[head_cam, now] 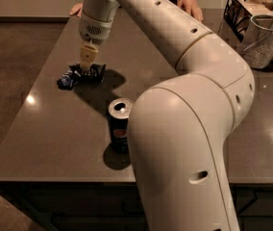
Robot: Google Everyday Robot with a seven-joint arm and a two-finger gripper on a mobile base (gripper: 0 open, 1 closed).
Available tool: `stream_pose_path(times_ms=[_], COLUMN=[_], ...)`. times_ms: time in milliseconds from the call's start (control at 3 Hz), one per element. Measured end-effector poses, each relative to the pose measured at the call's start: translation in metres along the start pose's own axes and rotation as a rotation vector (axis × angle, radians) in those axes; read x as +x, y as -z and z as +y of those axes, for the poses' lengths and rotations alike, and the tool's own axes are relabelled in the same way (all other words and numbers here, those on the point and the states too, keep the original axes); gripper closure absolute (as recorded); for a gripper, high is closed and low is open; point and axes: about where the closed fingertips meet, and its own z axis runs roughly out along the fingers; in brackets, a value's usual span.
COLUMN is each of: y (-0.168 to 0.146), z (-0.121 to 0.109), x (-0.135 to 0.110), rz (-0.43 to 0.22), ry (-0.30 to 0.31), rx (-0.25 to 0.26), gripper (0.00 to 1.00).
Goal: Move rxbar chocolate near rxbar blueberry
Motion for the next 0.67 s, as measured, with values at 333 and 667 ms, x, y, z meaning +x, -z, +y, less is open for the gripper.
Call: stream_pose_path(times_ms=[333, 667], y=[-0.0037, -0.007], z=[-0.0029, -0.005], x=[-0.0028, -0.005], rz=[-0.008, -0.013], ry=[0.0, 0.001], rx=[0.006, 0.01], gripper=[0.12, 0.0])
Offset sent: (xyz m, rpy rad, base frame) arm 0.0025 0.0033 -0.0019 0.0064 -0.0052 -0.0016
